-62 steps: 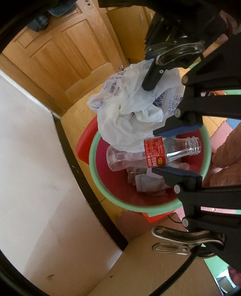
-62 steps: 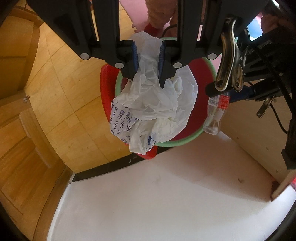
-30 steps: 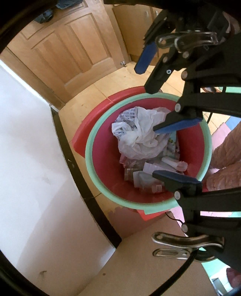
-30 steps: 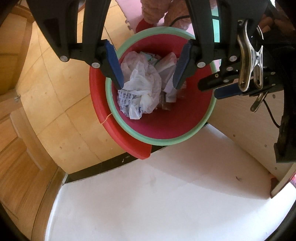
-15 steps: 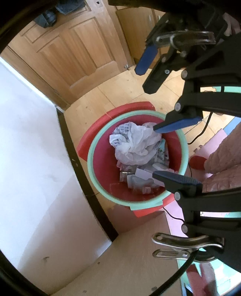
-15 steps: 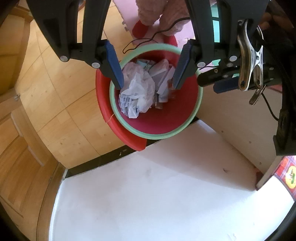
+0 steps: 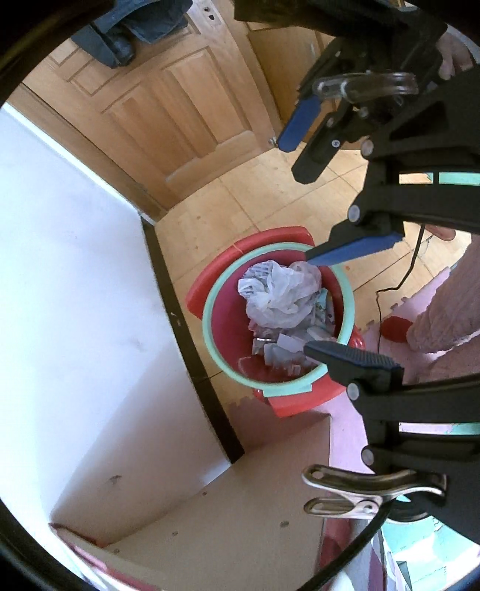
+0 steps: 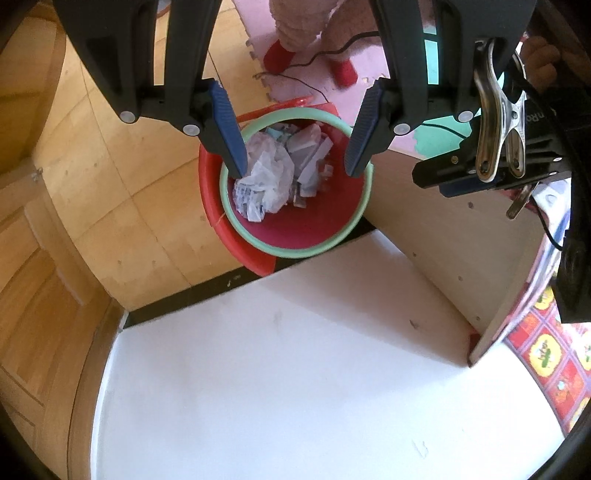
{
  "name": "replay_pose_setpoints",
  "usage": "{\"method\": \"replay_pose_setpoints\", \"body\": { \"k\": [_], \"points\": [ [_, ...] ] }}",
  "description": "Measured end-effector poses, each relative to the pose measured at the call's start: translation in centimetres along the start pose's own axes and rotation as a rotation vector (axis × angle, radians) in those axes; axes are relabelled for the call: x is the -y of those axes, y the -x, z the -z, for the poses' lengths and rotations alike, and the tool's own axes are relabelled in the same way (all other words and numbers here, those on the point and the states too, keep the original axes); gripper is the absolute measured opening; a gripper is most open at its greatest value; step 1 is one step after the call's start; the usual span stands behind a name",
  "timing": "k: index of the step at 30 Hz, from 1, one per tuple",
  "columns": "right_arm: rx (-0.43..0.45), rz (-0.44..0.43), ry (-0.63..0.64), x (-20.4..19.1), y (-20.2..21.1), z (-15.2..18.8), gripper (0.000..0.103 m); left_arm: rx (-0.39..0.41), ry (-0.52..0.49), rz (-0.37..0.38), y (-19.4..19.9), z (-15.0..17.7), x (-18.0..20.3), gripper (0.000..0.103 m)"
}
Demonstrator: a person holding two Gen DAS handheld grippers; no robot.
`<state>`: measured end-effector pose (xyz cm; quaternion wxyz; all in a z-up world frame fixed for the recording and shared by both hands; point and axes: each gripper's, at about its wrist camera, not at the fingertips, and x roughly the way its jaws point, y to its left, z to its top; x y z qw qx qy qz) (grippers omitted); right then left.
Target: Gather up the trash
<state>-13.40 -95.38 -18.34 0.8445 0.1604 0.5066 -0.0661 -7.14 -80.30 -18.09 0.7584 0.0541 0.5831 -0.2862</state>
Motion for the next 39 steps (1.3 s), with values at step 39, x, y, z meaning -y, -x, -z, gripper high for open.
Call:
{"method": "replay_pose_setpoints", "body": {
  "k": [39],
  "points": [
    [0.183, -0.272, 0.271, -26.6, 13.6, 1.5, 0.056, 0.284, 0.313, -0.222, 27.7, 11.0, -17.3, 0.044]
  ]
}}
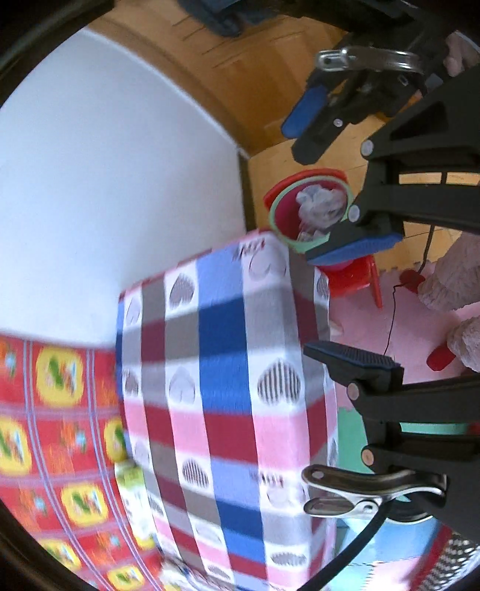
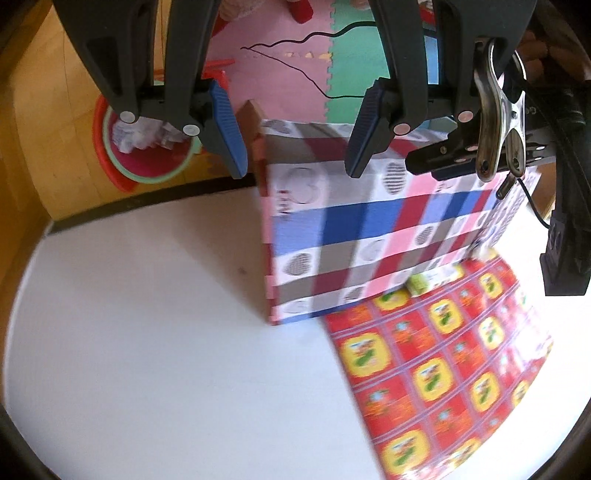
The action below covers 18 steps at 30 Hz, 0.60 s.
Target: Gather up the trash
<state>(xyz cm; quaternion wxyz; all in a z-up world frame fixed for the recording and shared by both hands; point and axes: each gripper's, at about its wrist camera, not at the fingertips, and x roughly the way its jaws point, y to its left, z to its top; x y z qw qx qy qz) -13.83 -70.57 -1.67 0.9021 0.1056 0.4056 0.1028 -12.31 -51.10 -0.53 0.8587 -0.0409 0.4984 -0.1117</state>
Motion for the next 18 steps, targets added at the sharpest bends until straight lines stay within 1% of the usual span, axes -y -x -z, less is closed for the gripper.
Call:
{"method": "replay_pose_setpoints", "body": {
  "k": [4, 9, 15, 18],
  "points": [
    [-0.009, -0.032, 0.062, -3.5, -0.4, -0.7, 0.056, 0.032, 0.064, -0.029, 2.0, 0.2, -3.2, 0.044],
    [-0.039, -0.088, 0.085, -7.3, -1.3, -1.4, 0.056, 0.071, 0.141, -0.063, 4.4, 0.2, -7.4, 0.044],
    [-0.067, -0.124, 0.153, -12.0, -2.8, -1.8, 0.056, 0.112, 0.202, -0.1, 7.2, 0.4, -11.9, 0.044],
    [-0.068, -0.147, 0.196, -14.5, -3.6, -2.1, 0.056, 0.115, 0.225, -0.128, 8.0, 0.7, -13.9, 0.044]
  ]
}}
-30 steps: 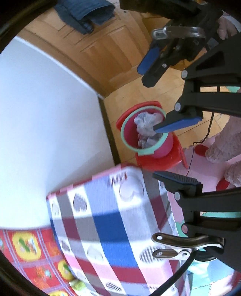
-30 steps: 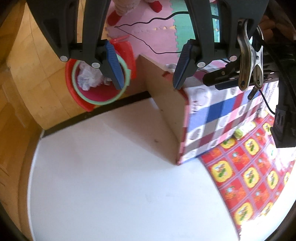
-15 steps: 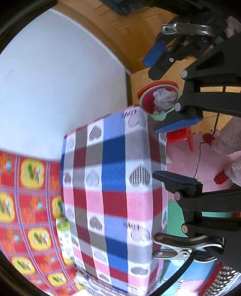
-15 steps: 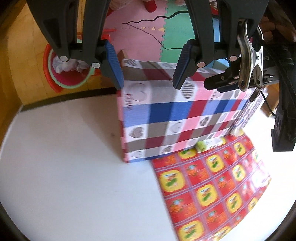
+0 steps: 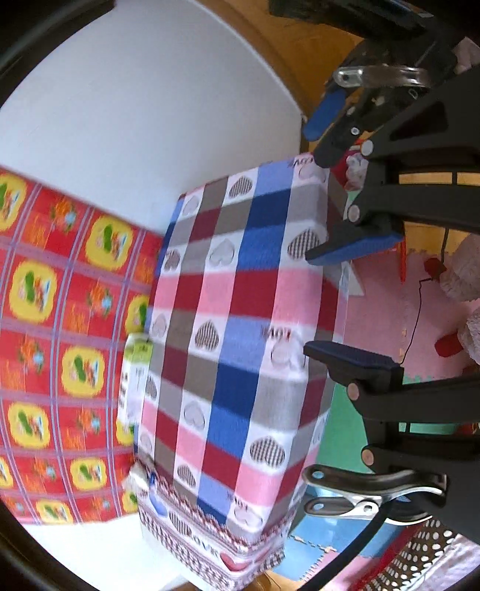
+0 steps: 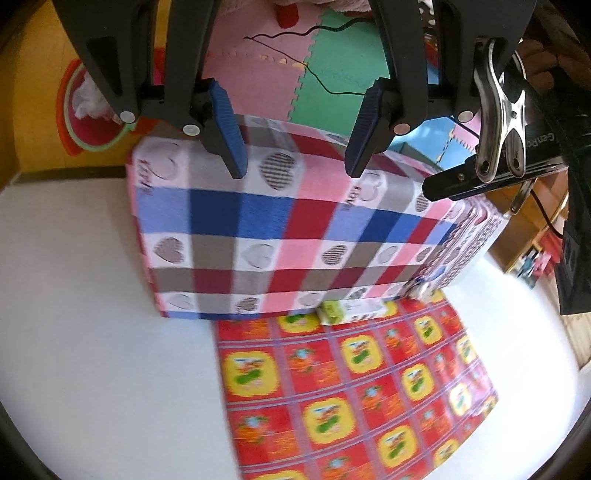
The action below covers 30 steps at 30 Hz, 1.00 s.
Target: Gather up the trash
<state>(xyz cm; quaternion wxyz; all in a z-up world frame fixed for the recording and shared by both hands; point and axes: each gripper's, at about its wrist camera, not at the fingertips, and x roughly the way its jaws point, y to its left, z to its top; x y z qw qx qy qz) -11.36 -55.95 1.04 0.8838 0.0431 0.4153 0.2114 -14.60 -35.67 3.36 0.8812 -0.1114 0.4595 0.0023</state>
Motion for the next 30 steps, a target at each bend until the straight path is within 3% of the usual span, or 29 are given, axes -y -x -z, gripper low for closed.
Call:
{"method": "replay_pose_setpoints", "body": {
  "k": [13, 30],
  "points": [
    [-0.034, -0.186, 0.154, -7.9, -6.6, -4.2, 0.056, 0.025, 0.177, -0.135, 0.6, -2.2, -8.1, 0.044],
    [-0.126, -0.306, 0.29, -12.1, -14.8, -10.3, 0.056, 0.056, 0.397, -0.287, -1.5, -6.6, -15.3, 0.044]
  ]
}}
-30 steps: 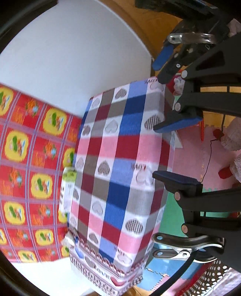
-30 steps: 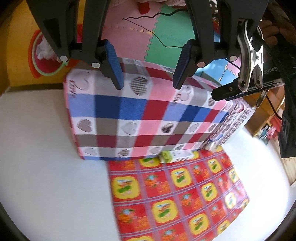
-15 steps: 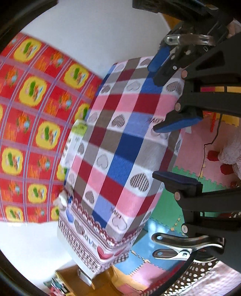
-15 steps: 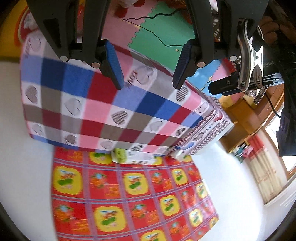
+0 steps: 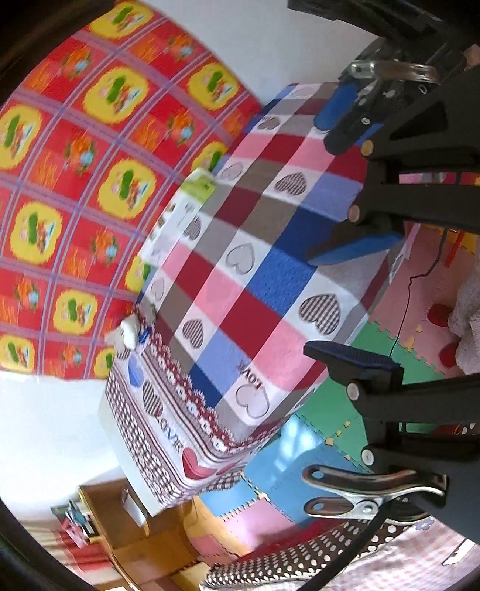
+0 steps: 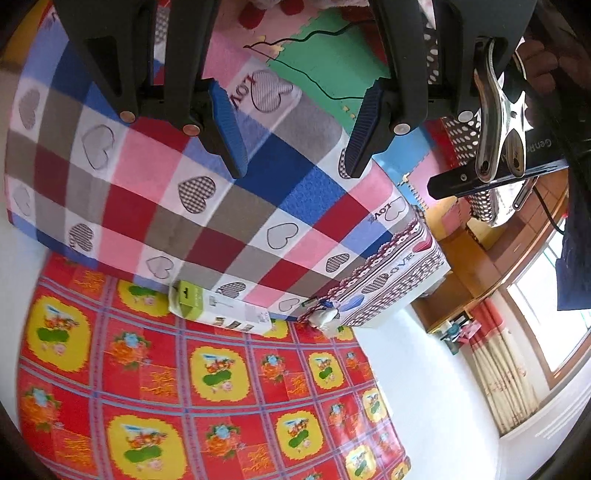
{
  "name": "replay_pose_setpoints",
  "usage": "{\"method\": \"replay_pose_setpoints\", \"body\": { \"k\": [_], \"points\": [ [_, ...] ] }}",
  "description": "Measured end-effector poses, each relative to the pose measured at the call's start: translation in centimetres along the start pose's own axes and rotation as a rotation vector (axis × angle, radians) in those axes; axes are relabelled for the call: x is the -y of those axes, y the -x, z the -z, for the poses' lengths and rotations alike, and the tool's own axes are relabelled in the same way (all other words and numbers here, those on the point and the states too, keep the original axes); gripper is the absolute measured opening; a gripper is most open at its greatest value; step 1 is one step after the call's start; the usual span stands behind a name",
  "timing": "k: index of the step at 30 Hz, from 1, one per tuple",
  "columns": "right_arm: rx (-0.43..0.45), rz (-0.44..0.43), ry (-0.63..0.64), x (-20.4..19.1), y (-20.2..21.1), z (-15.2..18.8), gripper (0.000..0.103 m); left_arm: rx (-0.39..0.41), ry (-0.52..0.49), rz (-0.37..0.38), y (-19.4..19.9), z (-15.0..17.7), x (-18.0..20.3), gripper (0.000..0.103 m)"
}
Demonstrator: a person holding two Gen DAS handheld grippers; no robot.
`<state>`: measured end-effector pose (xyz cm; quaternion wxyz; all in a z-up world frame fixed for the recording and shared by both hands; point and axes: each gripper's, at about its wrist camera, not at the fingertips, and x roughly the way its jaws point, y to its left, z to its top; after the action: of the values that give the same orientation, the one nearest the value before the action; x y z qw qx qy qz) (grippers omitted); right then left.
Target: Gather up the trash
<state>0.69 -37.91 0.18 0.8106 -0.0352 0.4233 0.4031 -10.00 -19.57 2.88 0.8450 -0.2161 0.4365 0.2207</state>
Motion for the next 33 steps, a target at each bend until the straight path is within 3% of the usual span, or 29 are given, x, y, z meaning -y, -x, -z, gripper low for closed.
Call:
{"method": "replay_pose_setpoints", "body": {
  "k": [8, 12, 23, 33],
  "points": [
    [-0.033, -0.011, 0.004, -1.0, -3.3, -2.5, 0.056, 0.009, 0.025, -0.017, -0.7, -3.2, -3.0, 0.044],
    [-0.022, -0.005, -0.011, -2.2, -4.6, -3.6, 0.056, 0.003, -0.017, -0.008, -1.4, -4.7, -4.8, 0.044],
    [0.066, 0.088, -0.13, -7.6, -8.7, -6.7, 0.056, -0.036, -0.173, 0.053, -4.2, -10.9, -11.1, 0.044],
    [0.087, 0.164, -0.172, -10.2, -11.9, -9.0, 0.056, -0.022, -0.19, 0.087, -7.0, -15.8, -14.5, 0.044]
  ]
}}
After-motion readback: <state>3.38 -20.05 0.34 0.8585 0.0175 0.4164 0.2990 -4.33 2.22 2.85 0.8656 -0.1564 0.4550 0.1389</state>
